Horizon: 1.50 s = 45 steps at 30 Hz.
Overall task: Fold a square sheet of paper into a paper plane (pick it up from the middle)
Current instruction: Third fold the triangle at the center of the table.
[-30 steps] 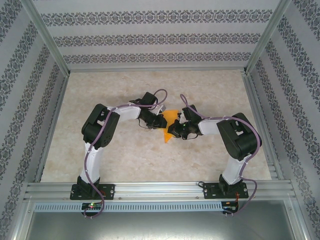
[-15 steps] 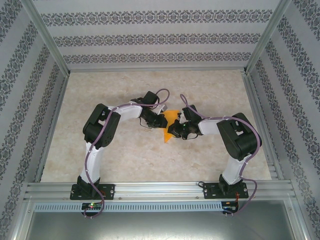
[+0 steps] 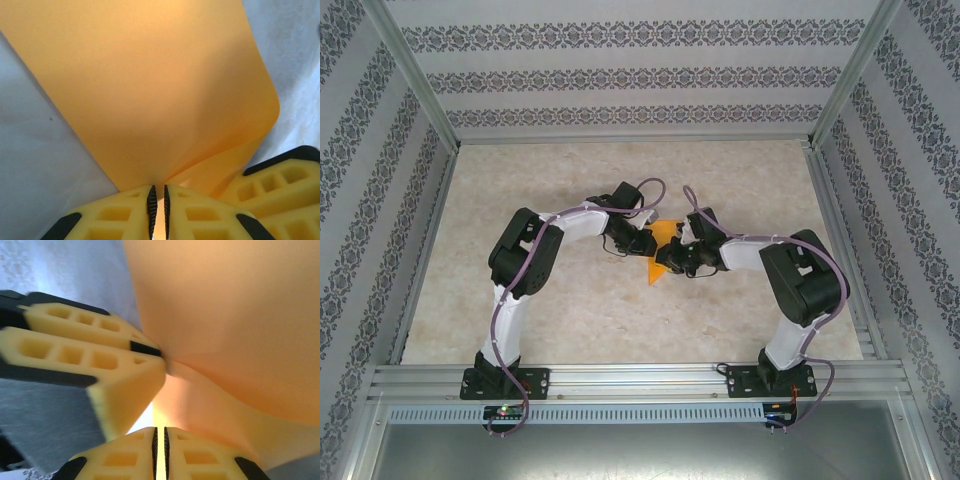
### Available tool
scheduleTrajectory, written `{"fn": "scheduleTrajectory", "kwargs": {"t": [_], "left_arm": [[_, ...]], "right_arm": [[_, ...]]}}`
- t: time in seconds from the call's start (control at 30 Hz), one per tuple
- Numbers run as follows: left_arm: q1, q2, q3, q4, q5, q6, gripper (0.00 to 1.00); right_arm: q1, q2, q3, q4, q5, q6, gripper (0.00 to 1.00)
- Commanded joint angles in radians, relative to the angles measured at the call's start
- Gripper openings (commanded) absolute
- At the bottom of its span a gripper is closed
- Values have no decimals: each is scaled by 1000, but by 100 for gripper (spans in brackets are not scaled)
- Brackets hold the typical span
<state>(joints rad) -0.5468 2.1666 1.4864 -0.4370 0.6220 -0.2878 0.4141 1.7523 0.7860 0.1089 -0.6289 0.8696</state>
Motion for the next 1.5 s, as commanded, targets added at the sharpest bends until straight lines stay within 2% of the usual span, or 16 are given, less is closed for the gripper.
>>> {"fn": "scheduleTrajectory", "kwargs": {"t": [0.0,0.37,0.93,1.47], "left_arm": [[-17,79,-26,-59,-124,41,19],[-25,73,-37,-58,-141,53,19],[-39,68,-54,-48,-199,64,19],[-53,99,-57,-55,-242,85,19]], "right_arm": [[-21,-46,-12,25,11,13,12],[-52,13,-2,43,33,13,5],[-90,23,-30,-59,151,-66,5],[-170,-12,-69,-53,198,-104,5]]}}
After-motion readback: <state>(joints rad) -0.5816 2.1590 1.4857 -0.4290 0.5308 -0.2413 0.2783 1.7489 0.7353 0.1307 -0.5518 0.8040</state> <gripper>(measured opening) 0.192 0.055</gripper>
